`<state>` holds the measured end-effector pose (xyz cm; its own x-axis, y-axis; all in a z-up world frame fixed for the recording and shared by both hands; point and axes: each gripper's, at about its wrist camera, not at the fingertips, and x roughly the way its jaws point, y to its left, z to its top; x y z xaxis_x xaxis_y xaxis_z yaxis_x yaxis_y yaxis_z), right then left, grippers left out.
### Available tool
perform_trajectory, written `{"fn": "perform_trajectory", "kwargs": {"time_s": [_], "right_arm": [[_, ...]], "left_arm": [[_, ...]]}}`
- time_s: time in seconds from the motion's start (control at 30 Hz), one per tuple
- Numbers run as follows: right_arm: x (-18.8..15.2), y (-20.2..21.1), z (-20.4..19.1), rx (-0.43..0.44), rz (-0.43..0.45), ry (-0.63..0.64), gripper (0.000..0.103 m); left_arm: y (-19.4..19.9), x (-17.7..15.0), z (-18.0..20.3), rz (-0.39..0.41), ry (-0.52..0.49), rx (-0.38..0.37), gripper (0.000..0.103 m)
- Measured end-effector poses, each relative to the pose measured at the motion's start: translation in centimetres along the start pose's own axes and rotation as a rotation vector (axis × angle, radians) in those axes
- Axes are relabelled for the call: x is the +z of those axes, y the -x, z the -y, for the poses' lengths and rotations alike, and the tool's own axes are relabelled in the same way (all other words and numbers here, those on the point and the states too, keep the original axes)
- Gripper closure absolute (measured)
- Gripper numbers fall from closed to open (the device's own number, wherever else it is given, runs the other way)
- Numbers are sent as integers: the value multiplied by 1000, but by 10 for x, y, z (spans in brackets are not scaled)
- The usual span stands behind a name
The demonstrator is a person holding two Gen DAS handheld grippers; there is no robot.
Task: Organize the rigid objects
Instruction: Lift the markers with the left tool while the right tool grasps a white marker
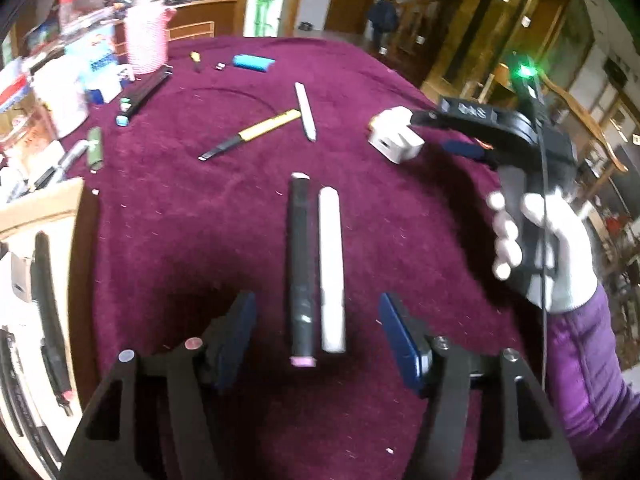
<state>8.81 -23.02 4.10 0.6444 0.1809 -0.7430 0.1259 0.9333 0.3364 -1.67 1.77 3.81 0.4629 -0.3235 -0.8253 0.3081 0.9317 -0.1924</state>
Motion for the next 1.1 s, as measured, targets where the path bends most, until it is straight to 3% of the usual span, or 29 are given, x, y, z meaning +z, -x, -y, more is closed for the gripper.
{"fn": "perform_trajectory", "kwargs": {"time_s": [0.17, 0.3, 0.43, 0.63, 0.73, 0.8, 0.83, 0.87, 0.9, 1.0, 1.1], "right_arm": [[-4, -4, -10, -14, -6, 45, 25], [-5, -5, -13, -12, -7, 64, 25], [-5, -5, -16, -7, -13, 65, 25], [-7, -5, -21, -9, -11, 82, 25], [-8, -7, -21, -13, -15, 84, 25], [-9, -9, -22, -15, -20, 86, 25], [-9, -9, -22, -18, -21, 90, 25], [-9, -10, -23, -21, -20, 94, 25], [-9, -10, -24, -23, -20, 98, 25], [-9, -9, -27, -13, -8, 121, 25], [-13, -5, -35, 18, 12, 167, 25]], "left_arm": [[-18, 7, -5, -10, -9, 71, 40], [-30, 8, -13, -27, 19, 51, 41], [-30, 7, -26, -28, 40, 79, 42], [-43, 12, 13, -24, -133, 236, 42], [-47, 16, 18, -12, -131, 255, 42], [-47, 16, 16, -2, -119, 237, 50], [-46, 16, 14, -5, -104, 179, 69], [-44, 15, 14, -3, -98, 174, 88], [-42, 15, 14, -4, -96, 171, 89], [-32, 11, 0, -5, 1, 63, 89], [-12, 3, -9, 27, 49, 23, 89]]}}
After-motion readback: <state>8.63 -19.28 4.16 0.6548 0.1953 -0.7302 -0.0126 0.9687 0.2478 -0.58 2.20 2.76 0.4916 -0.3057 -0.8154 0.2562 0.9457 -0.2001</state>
